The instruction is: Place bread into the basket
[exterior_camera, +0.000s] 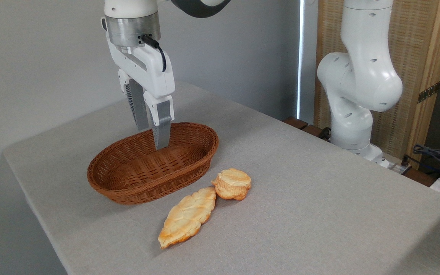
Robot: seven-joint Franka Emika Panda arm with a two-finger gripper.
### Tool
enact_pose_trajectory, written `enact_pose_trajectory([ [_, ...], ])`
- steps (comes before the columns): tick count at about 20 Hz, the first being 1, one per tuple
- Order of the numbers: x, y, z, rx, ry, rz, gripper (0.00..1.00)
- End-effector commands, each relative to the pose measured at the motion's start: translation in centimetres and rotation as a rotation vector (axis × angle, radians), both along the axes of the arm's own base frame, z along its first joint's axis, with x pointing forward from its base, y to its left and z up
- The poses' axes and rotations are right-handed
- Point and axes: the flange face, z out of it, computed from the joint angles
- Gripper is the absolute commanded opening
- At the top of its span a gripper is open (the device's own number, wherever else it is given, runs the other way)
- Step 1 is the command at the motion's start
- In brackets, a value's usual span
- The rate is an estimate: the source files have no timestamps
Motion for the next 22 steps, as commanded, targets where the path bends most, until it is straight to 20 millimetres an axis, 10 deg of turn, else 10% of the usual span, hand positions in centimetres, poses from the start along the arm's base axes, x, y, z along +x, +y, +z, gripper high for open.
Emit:
enact_pose_trajectory([
  [1,-0.25,-0.16,0.58,-0.011,0.002,0.014,1.0],
  [22,-0.26,0.5,0.41,-0.032,0.018,0.016,1.0],
])
